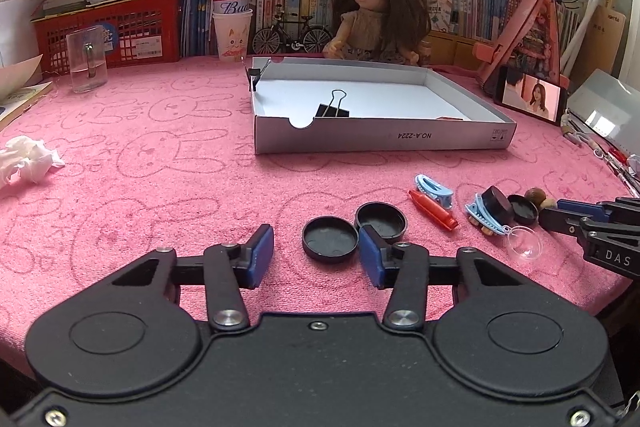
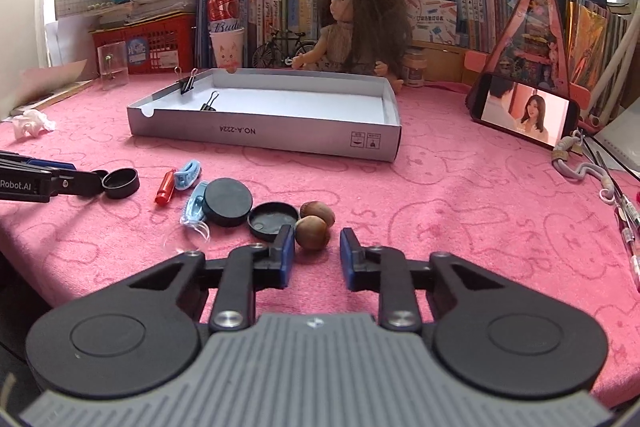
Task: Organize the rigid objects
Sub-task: 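Close the left gripper on a black round lid while the right grasps a brown hazelnut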
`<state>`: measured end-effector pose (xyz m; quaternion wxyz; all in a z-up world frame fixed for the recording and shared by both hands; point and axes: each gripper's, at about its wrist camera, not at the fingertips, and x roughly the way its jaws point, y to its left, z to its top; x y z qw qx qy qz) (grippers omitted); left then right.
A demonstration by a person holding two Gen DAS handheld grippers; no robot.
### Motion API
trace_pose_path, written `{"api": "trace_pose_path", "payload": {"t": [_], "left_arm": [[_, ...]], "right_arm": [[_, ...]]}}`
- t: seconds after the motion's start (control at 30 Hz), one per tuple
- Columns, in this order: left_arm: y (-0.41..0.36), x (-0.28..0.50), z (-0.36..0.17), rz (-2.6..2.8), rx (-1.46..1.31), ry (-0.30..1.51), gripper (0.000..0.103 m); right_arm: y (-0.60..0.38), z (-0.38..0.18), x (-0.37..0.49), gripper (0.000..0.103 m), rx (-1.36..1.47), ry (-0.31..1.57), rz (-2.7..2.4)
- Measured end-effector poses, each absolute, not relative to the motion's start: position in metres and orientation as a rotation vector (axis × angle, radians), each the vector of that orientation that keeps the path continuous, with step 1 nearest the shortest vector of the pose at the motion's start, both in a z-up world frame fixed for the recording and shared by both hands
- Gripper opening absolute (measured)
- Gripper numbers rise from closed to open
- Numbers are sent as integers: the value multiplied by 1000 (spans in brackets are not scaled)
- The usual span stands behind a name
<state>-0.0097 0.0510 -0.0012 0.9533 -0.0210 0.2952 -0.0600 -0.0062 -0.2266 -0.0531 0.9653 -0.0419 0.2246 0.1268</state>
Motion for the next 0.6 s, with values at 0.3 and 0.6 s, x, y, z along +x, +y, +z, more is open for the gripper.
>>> {"api": "trace_pose_path", "payload": {"t": [0.3,0.6], "left_arm": [[44,-4,-4,-123,-39,581,30],[46,-2,2,-104,-65,572,30]], "right_arm": [[-224,-54,-4,38,-77,445,259],[-219,-47,-7,24,-94,434,272]]}}
